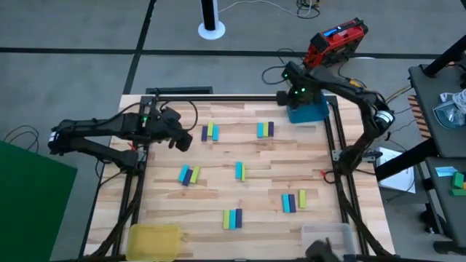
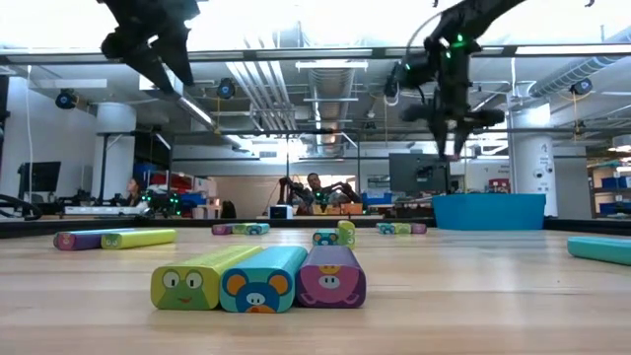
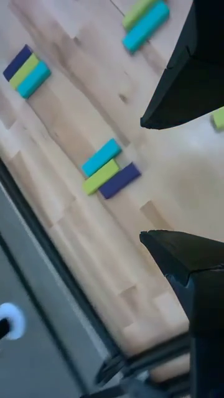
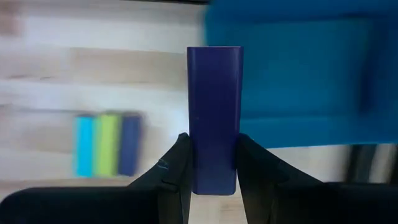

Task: Sort blocks
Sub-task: Put the violet block into the blue bin, then put the light blue block into the yellow bin

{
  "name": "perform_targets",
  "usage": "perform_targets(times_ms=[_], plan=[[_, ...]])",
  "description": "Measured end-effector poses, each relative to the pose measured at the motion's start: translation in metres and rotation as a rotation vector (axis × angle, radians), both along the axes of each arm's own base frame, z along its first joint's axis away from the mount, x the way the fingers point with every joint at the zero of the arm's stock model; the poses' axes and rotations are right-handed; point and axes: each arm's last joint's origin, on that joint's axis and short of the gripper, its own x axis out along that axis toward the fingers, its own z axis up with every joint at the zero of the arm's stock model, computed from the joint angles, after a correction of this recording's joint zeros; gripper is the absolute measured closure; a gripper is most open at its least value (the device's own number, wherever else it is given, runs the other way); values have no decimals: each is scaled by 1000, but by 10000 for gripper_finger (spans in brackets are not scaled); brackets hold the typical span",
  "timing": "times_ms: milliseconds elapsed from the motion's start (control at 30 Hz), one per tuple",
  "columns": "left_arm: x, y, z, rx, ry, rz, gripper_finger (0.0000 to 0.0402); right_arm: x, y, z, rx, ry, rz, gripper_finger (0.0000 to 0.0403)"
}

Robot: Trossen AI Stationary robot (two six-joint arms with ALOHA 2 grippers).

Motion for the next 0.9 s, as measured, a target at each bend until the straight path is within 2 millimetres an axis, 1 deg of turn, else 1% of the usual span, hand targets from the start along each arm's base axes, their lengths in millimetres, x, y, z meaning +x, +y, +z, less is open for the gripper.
perform_targets(times_ms=[133, 333, 467, 633, 700, 800, 900], plan=[[4, -1, -3, -101, -68, 92, 148, -21, -14, -11, 25, 35, 0, 316], [6, -1, -2, -191, -131, 176, 148, -36, -23, -28, 16, 56, 13, 316], [9, -1, 6, -204, -161, 183, 148, -37, -24, -34, -3, 60, 24, 316], [12, 0, 18, -203, -166, 186, 148, -36, -25, -35, -16, 57, 31, 266], [14, 1, 23, -202, -155, 191, 148, -37, -25, -35, -26, 75, 31, 256], [15, 2, 28, -200, -121, 197, 148, -37, -25, -34, -31, 79, 37, 259], [17, 2, 32, -201, -83, 196, 148, -37, -24, -30, -42, 66, 52, 276]])
